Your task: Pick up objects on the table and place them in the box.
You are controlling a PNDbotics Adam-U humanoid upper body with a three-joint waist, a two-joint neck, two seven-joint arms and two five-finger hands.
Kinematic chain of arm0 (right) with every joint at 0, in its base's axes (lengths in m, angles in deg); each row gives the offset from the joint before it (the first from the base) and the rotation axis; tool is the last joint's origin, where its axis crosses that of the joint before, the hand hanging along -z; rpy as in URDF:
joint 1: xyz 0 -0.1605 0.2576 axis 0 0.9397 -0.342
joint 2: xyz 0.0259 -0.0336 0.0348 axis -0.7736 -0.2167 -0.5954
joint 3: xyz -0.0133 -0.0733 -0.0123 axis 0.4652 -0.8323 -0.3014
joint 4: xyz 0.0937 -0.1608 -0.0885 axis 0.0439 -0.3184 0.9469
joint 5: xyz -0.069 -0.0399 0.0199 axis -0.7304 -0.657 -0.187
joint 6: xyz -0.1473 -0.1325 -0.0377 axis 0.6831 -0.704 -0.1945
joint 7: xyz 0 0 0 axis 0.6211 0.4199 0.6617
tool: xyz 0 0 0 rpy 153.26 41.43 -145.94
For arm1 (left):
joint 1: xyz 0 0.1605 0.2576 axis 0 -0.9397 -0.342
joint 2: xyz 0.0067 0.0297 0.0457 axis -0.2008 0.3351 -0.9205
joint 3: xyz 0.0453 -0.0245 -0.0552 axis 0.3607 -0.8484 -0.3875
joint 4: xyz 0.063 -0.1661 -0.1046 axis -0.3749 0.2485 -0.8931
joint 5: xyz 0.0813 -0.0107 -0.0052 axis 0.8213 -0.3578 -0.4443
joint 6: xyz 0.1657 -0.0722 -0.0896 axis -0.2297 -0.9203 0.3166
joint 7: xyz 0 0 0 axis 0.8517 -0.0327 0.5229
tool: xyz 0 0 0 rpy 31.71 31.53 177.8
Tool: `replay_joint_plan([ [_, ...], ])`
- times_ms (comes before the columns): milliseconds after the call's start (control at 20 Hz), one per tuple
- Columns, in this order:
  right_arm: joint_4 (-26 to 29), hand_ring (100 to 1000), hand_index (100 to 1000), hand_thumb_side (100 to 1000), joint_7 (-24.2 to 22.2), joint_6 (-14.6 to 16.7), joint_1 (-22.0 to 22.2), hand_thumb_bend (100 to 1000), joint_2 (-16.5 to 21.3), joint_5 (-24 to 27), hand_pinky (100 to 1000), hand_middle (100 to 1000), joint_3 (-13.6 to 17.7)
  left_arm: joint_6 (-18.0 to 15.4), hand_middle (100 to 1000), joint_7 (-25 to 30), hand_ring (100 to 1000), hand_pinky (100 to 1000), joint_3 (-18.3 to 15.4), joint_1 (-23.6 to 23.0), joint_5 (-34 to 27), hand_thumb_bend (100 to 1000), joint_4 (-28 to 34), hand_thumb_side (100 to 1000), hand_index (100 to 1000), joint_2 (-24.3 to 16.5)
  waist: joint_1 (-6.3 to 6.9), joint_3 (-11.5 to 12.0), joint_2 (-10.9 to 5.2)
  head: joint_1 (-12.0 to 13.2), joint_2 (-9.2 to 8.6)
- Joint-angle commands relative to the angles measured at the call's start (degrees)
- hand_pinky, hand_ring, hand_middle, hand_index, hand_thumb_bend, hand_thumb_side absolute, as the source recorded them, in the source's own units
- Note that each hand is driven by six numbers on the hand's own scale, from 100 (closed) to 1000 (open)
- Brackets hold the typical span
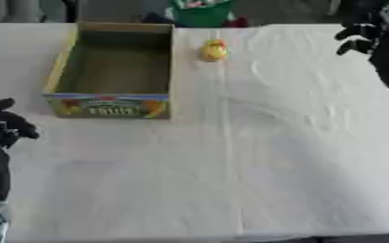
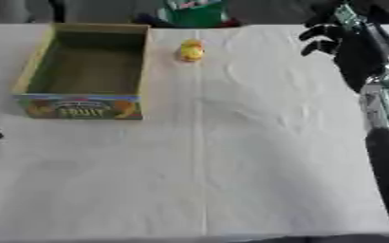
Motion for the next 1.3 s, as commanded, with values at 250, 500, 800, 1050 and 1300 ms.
replay_joint_plan([
  [250,0.73,585,743,637,-0.10,0.07,-1.07,100,1.38,-0.18,450,566,0.19,-0.07,448,0.24,484,469,-0.12,0.44,0.13,100,0.84,786,668,-0.51,0.04,0.02,-0.88,-0.16,-0.21],
  [500,0.69,585,743,633,-0.12,0.08,-1.15,100,1.48,-0.21,449,566,0.10,-0.06,449,0.27,485,469,-0.10,0.45,0.13,100,0.84,786,668,-0.51,0.03,0.06,-0.89,-0.13,-0.20],
  [800,-0.72,582,743,552,-1.51,1.11,-3.18,100,4.49,-2.38,446,563,-2.00,-0.05,449,0.45,485,469,0.05,0.45,0.14,100,0.81,785,666,-0.62,-0.02,0.29,-0.99,-0.29,-0.13],
  [1050,-4.58,588,752,391,-4.76,4.35,-8.69,100,9.49,-5.98,452,574,-6.00,-0.01,449,0.71,485,469,0.33,0.39,0.11,100,0.75,784,667,-0.77,-0.14,0.69,-1.33,-0.66,0.03],
  [1300,-12.46,594,761,256,-7.40,9.29,-15.88,100,10.94,-13.69,465,584,-9.25,-0.01,449,1.00,484,468,0.62,0.26,0.03,100,0.71,782,667,-0.94,-0.18,1.29,-1.73,-1.28,0.11],
])
